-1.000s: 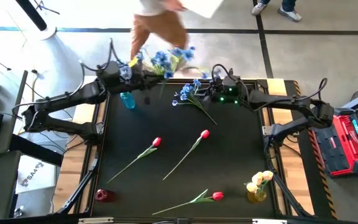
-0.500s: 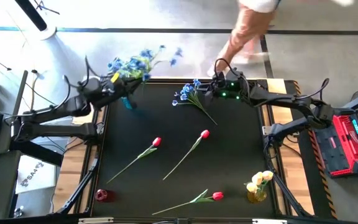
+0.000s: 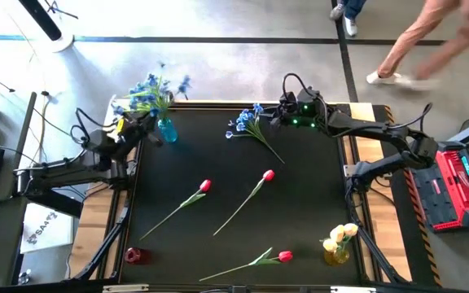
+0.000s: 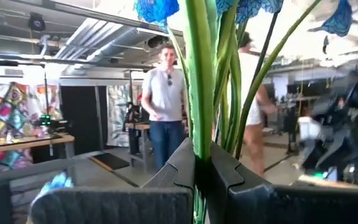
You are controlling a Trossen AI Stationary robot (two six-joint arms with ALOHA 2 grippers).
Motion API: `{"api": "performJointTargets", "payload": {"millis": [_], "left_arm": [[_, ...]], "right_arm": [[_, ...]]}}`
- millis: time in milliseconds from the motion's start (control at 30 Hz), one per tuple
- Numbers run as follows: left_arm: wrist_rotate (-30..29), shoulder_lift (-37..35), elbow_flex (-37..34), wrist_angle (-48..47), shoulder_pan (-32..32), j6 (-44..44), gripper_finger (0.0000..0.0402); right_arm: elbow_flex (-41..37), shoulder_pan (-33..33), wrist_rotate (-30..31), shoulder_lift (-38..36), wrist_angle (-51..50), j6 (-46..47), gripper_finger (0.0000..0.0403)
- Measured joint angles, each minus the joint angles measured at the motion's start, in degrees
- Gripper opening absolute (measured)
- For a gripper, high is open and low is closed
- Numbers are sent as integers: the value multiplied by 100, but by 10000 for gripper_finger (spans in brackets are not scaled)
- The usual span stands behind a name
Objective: Sort flowers into vase by color
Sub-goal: Put the bottom blue flowers into the blue vase
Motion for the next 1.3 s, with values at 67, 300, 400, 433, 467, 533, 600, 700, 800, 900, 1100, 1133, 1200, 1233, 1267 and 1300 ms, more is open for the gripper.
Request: {"api": "performJointTargets", "payload": {"millis": [67, 300, 400, 433, 467, 533, 600, 700, 800, 900, 1100, 1133, 1200, 1233, 1267, 1300], "left_arm": [[-52, -192, -252, 18, 0, 144, 0], [-165, -489, -539, 215, 2, 479, 0], [-223, -487, -539, 202, 30, 723, 0], [-260, -487, -539, 163, 53, 769, 0], [-274, -487, -539, 129, 90, 773, 0], [-280, -487, -539, 71, 186, 730, 0], [-296, -482, -539, 56, 282, 720, 0], [-315, -446, -539, 44, 471, 619, 0], [-313, -442, -539, -73, 692, 422, 0], [-293, -438, -539, -261, 896, 126, 0], [-269, -440, -594, -236, 1208, -283, 0], [-250, -439, -595, -212, 1240, -346, 0], [-161, -436, -601, -143, 1274, -467, 0], [-135, -435, -603, -107, 1273, -515, 0], [-124, -435, -604, -59, 1272, -562, 0], [-121, -437, -604, -22, 1271, -590, 0]], "right_arm": [[0, 0, -13, 0, -8, 2, 169], [0, 0, -53, 0, -109, 7, 169], [0, 0, -55, 2, -184, 4, 169], [0, 0, -55, 2, -189, 4, 169], [0, 0, -55, 2, -198, 4, 169], [0, 0, -57, 2, -210, 2, 169], [0, 0, -77, 2, -208, 2, 169], [0, 0, -94, 2, -210, -41, 169], [0, 0, -102, 2, -208, -52, 169], [0, 0, -110, 2, -208, -90, 169], [0, 0, -205, 2, -205, -151, 169], [0, 0, -221, 2, -207, -151, 169], [0, 0, -229, 2, -205, -150, 169], [0, 0, -234, 2, -205, -151, 169], [0, 0, -236, 2, -205, -150, 169], [0, 0, -236, 2, -208, -151, 169]]}}
